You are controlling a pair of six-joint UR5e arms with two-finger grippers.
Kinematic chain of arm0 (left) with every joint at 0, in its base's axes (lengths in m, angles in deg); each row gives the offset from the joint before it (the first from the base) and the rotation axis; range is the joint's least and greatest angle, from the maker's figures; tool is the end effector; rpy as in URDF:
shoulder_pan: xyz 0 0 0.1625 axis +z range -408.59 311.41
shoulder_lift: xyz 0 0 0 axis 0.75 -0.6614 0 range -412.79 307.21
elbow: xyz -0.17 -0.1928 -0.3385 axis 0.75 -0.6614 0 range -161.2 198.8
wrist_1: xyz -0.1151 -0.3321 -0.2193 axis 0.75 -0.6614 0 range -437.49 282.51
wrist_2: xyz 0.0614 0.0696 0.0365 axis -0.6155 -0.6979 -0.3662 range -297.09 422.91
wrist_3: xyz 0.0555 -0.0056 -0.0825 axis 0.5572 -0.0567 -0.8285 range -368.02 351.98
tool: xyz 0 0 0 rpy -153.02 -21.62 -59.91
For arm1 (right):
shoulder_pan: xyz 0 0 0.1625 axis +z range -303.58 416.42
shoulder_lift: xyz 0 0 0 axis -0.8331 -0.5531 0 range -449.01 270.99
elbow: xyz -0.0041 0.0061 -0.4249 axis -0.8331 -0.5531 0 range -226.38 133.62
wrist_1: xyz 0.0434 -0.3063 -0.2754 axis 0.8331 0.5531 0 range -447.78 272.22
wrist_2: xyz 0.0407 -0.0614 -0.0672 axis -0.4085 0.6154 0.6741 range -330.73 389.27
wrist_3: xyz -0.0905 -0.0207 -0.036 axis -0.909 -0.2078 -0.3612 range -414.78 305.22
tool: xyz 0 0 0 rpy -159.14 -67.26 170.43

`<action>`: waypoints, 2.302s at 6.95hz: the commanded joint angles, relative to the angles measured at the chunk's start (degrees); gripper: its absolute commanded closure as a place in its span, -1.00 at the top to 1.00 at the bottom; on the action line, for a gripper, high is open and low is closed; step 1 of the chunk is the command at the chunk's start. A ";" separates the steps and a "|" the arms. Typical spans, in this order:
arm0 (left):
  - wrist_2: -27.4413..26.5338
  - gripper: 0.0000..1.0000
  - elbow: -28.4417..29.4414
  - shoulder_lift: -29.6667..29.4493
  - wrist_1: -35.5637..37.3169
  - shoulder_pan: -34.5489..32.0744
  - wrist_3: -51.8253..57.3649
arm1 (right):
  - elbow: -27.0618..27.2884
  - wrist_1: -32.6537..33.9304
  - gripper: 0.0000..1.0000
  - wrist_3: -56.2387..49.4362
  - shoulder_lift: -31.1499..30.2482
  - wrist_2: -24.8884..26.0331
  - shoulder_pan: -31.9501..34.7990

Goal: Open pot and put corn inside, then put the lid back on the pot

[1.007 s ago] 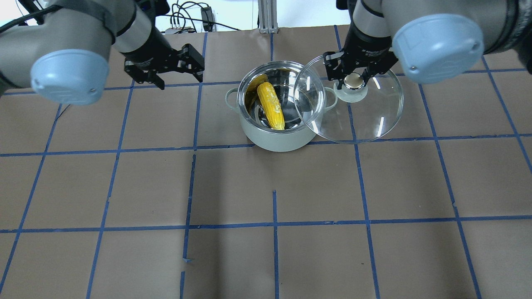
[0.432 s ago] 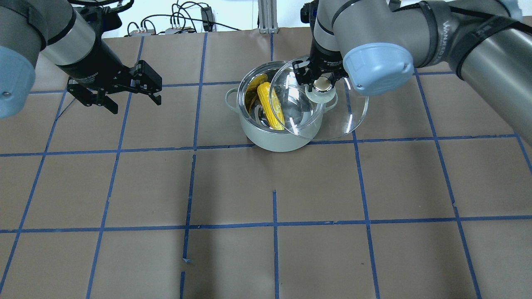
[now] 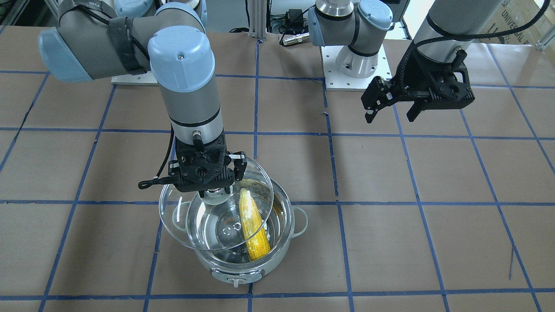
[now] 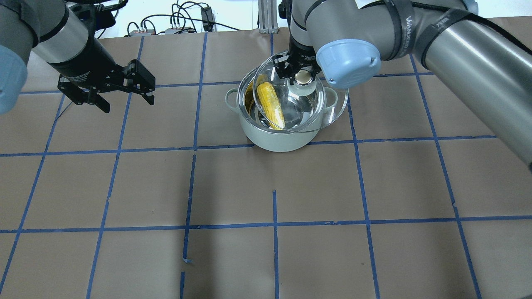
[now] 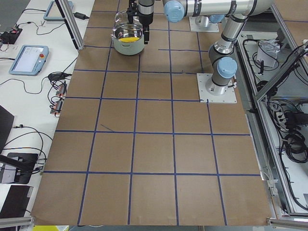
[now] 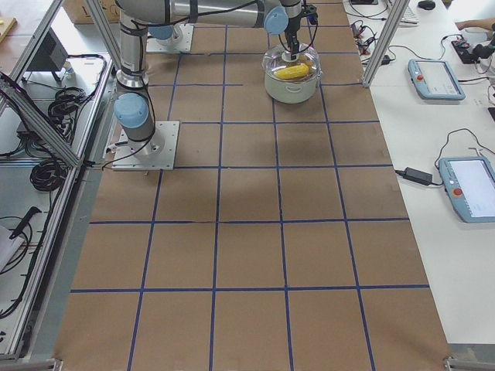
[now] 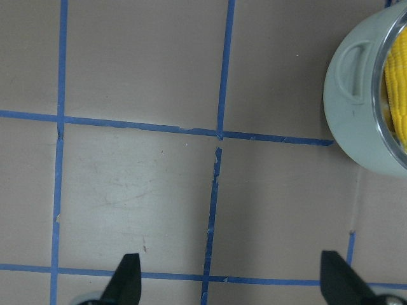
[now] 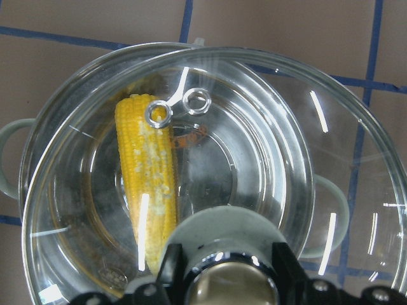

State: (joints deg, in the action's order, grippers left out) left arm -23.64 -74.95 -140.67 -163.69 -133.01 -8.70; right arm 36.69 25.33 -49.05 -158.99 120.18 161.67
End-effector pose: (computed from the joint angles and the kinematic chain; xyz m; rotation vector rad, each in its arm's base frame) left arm -0.0920 -0.4911 0.4805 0.1665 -3.0780 0.0623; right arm 0.2963 -0.5857 0.3922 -0.2563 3.1027 -0.2728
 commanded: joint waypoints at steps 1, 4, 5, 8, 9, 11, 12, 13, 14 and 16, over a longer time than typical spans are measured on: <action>-0.28 1.00 -0.20 0.07 -0.01 0.05 0.06 | -0.36 0.19 0.06 1.20 1.68 -0.21 0.75; 0.07 1.00 -0.12 -0.54 -0.01 -0.13 -0.03 | -1.15 2.47 0.05 1.21 3.71 -0.82 2.33; 0.15 1.00 -0.29 -0.46 -0.01 -0.13 -0.03 | -1.68 2.38 0.05 1.21 4.23 -1.00 2.42; 0.16 1.00 -0.29 -0.46 0.07 -0.13 -0.12 | -1.95 2.30 0.05 1.13 5.29 -1.17 3.21; 0.16 1.00 -0.12 -0.37 0.07 -0.13 -0.03 | -1.95 2.38 0.05 1.04 5.38 -1.09 3.21; 0.16 1.00 0.06 -0.28 0.16 -0.13 -0.03 | -2.03 2.30 0.05 0.42 5.56 -1.00 3.12; 0.16 1.00 -0.12 -0.19 0.16 -0.13 -0.03 | -2.03 2.30 0.05 0.33 5.64 -1.09 2.95; 0.16 1.00 -0.38 -0.19 0.16 -0.13 -0.03 | -2.12 2.38 0.05 0.33 5.73 -1.17 2.95; 0.16 1.00 -0.73 -0.10 0.16 -0.13 -0.03 | -3.51 2.21 0.06 0.33 6.25 -1.09 2.95; 0.24 1.00 -1.26 0.16 0.16 -0.22 -0.03 | -7.12 0.72 0.06 0.51 8.45 -0.82 3.38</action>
State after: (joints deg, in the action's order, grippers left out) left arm -23.46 -75.84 -140.64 -163.53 -133.20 -8.73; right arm 31.35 26.85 -48.64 -151.70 119.27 164.80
